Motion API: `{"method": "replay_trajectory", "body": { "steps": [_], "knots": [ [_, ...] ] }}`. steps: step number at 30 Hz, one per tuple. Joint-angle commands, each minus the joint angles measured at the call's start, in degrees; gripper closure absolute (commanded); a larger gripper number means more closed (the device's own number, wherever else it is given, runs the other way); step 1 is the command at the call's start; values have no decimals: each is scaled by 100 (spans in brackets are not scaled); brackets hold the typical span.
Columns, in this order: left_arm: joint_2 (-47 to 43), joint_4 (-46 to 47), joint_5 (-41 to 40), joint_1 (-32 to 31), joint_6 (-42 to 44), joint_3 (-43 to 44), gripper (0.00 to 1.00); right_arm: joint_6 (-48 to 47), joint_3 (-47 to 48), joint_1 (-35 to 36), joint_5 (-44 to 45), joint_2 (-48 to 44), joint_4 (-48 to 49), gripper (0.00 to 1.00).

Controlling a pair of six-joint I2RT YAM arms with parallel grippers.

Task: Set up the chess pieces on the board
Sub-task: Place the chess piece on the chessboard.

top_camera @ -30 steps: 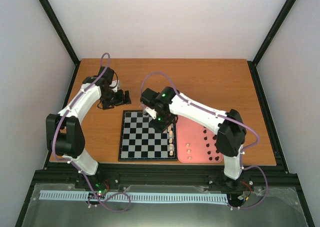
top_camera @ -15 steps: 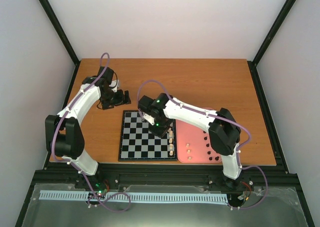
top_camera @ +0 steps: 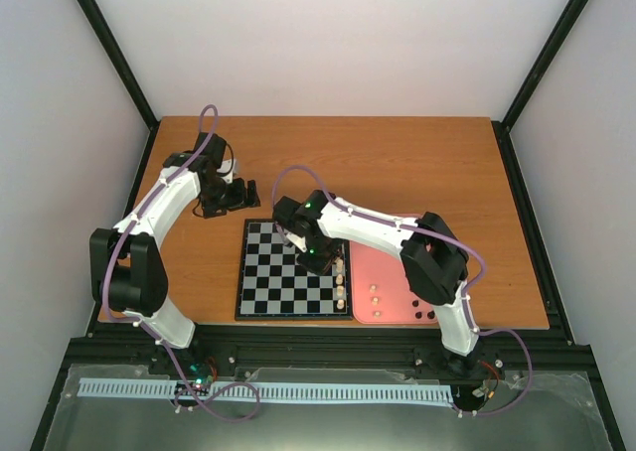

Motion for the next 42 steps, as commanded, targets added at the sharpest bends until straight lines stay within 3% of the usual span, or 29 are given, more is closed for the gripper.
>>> {"method": "replay_trajectory", "body": {
  "steps": [1, 30, 42],
  "knots": [
    [-132, 102, -14, -29, -60, -16, 0, -20, 52, 49, 161, 64, -68, 95],
    [-1, 95, 22, -30, -65, 25, 0, -148, 228, 49, 353, 376, -159, 91],
    [36, 96, 25, -28, -63, 45, 0, -197, 300, 49, 321, 298, -161, 78]
  ]
}}
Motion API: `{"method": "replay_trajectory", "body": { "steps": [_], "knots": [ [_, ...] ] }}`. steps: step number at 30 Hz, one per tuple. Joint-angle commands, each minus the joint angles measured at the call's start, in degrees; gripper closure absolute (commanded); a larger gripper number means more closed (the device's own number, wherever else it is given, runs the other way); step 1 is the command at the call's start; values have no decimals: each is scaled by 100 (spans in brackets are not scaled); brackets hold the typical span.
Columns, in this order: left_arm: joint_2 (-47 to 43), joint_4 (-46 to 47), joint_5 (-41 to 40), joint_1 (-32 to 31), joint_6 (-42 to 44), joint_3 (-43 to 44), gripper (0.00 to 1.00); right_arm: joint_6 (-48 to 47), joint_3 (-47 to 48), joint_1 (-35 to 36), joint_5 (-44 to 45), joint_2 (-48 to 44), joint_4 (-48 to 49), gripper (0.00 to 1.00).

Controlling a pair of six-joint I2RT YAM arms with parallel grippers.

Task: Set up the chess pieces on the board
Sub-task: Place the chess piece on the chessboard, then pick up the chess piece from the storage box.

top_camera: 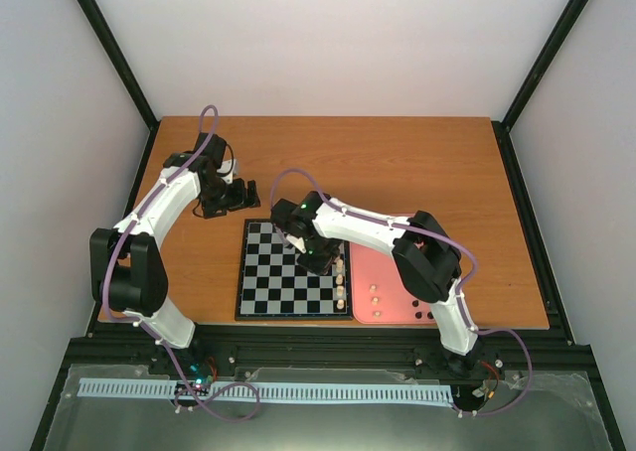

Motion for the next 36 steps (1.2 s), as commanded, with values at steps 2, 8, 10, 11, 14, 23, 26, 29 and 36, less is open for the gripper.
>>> {"method": "replay_trajectory", "body": {
  "steps": [2, 8, 10, 11, 14, 23, 26, 29, 36],
  "knots": [
    [26, 75, 18, -28, -66, 67, 0, -76, 217, 49, 2, -3, -90, 75],
    [16, 68, 13, -28, -66, 64, 0, -8, 454, 48, 0, -192, -231, 72],
    [15, 60, 15, -28, -66, 64, 0, 66, 556, 48, -12, -288, -303, 71],
    [21, 63, 25, -28, -64, 67, 0, 111, 618, 49, -21, -338, -345, 69],
    [14, 59, 8, -28, -66, 67, 0, 285, 778, 57, -39, -538, -468, 67],
    [38, 49, 16, -28, -66, 91, 0, 1372, -743, -340, 151, -1740, -185, 60],
    [38, 53, 26, -32, -74, 85, 0, 1541, -1540, -618, -220, -2131, 108, 61],
    [40, 68, 29, -28, -75, 71, 0, 1635, -2110, -792, -579, -2288, 369, 61],
    [15, 67, 24, -28, -79, 46, 0, 1795, -3000, -885, -954, -2274, 804, 61]
  ]
}}
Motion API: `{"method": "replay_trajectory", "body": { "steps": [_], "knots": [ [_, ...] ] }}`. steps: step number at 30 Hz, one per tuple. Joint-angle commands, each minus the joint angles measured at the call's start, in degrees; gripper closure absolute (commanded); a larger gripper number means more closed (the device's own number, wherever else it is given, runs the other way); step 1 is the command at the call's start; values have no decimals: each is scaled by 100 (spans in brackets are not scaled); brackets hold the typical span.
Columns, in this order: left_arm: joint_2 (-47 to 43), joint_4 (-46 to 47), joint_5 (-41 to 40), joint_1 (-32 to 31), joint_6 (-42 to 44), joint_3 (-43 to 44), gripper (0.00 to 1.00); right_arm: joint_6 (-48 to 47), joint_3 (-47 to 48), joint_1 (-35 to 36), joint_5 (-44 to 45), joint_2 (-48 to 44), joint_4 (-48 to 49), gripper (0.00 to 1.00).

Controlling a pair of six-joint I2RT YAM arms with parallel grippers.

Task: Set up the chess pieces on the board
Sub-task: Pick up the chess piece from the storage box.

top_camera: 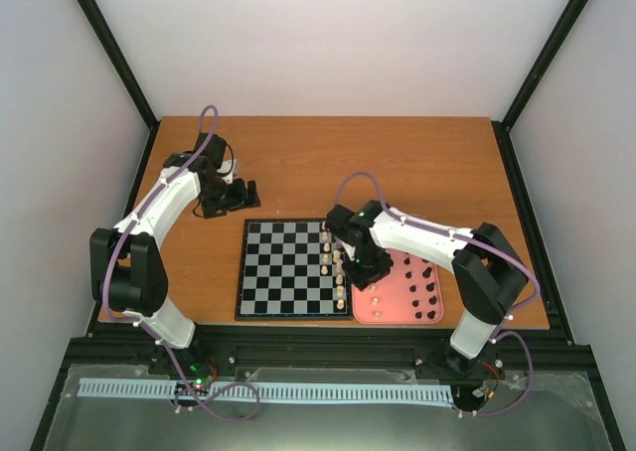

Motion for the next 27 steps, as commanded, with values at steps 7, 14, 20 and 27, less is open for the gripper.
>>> {"method": "replay_trajectory", "body": {
  "steps": [7, 14, 20, 27],
  "knots": [
    [21, 69, 16, -28, -81, 47, 0, 275, -683, -129, -392, -154, 568, 61],
    [72, 60, 32, -28, -80, 76, 0, 325, -736, -243, -196, -138, 599, 60],
    [86, 68, 17, -27, -75, 74, 0, 284, -707, -294, -159, -14, 631, 61],
    [103, 63, 15, -27, -72, 71, 0, 204, -669, -381, -191, 117, 700, 66]
  ]
}}
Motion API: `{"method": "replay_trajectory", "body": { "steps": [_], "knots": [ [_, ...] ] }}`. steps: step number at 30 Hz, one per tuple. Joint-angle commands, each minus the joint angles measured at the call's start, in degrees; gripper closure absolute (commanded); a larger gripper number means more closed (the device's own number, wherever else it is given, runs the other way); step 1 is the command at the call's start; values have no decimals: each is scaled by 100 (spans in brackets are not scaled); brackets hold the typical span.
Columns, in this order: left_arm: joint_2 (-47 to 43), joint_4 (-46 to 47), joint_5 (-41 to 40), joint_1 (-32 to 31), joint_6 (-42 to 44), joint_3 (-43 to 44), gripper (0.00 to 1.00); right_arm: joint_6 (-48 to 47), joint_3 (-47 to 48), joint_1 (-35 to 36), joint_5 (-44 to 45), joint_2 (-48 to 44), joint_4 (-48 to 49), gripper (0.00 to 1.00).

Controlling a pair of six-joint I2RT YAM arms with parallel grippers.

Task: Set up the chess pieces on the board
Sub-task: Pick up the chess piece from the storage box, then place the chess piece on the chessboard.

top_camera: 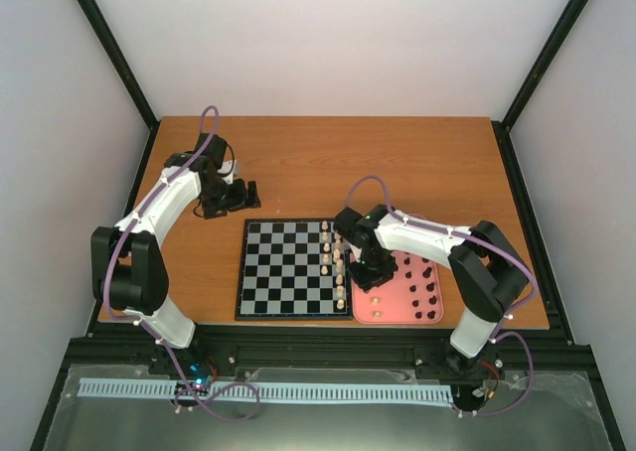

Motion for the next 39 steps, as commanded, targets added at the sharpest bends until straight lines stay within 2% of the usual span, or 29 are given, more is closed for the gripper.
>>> {"method": "replay_trajectory", "body": {
  "steps": [1, 6, 11, 15, 25, 34, 39],
  "knots": [
    [51, 61, 19, -28, -64, 78, 0, -46, 28, -98, 29, 138, 94, 67],
    [68, 64, 15, -29, -59, 80, 0, -114, 47, -120, -40, 226, 116, 70],
    [59, 68, 13, -30, -63, 76, 0, -127, 93, -129, -29, 257, 70, 83],
    [66, 73, 27, -32, -71, 67, 0, -122, 290, -129, 73, 181, -126, 89],
    [41, 65, 41, -28, -71, 102, 0, -85, 1872, -35, 390, -51, -1306, 90],
    [-45, 64, 19, -29, -71, 38, 0, -173, 3596, 869, 185, 813, -2070, 90],
    [-88, 58, 6, -28, -68, 34, 0, -275, 3744, 1017, -189, 1204, -2008, 90]
  ]
}}
